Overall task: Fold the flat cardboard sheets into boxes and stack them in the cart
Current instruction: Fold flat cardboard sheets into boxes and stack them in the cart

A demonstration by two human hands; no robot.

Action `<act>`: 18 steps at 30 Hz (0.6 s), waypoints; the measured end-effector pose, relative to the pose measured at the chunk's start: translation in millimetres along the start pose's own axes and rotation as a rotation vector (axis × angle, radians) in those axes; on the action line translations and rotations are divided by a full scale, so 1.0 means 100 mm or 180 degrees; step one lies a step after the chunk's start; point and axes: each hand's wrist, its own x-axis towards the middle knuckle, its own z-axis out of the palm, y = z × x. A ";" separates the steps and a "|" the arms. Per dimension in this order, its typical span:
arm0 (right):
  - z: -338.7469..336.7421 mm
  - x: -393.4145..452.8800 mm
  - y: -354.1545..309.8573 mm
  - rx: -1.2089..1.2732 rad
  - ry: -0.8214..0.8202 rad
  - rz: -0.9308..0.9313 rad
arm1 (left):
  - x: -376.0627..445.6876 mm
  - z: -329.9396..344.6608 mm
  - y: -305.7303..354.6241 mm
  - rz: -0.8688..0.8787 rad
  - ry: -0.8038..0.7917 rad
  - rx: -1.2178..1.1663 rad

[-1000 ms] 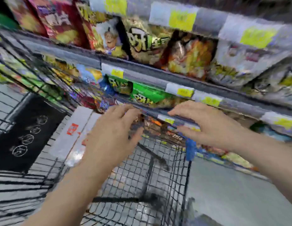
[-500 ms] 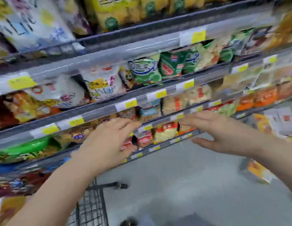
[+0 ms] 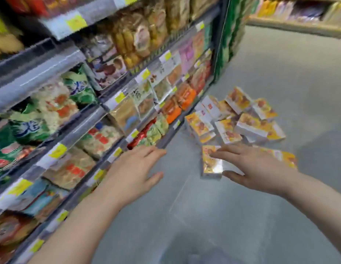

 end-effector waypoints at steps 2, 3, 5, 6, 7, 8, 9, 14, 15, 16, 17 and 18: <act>-0.01 -0.12 0.21 0.0158 -0.0096 0.0277 | 0.30 0.00 0.13 0.0135 -0.0077 0.0168; -0.01 -0.20 0.35 0.0185 -0.0117 0.0520 | 0.48 0.02 0.19 0.0252 -0.0145 0.0155; 0.00 -0.29 0.55 0.0359 -0.0421 0.0899 | 0.74 0.07 0.22 0.0397 -0.0179 0.0092; -0.02 -0.32 0.66 0.0412 -0.0487 0.1037 | 0.91 0.08 0.25 0.0483 -0.0202 0.0101; -0.04 -0.33 0.74 0.0447 -0.0530 0.1122 | 1.04 0.09 0.28 0.0554 -0.0222 0.0114; -0.05 -0.32 0.82 0.0442 -0.0598 0.1210 | 1.17 0.08 0.32 0.0607 -0.0283 0.0096; -0.08 -0.31 0.90 0.0437 -0.0640 0.1288 | 1.32 0.10 0.33 0.0644 -0.0351 0.0085; -0.15 0.03 1.47 0.0494 -0.0620 0.1577 | 2.25 0.16 0.20 0.0814 -0.0528 -0.0036; -0.16 0.15 1.62 0.0535 -0.0616 0.1653 | 2.47 0.15 0.14 0.0838 -0.0539 -0.0073; -0.17 0.27 1.73 0.0558 -0.0634 0.1708 | 2.64 0.14 0.08 0.0845 -0.0587 -0.0075; -0.18 0.40 1.87 0.0568 -0.0650 0.1742 | 2.84 0.12 0.01 0.0858 -0.0629 -0.0097; -0.19 0.50 1.98 0.0562 -0.0680 0.1767 | 2.99 0.10 -0.05 0.0861 -0.0667 -0.0124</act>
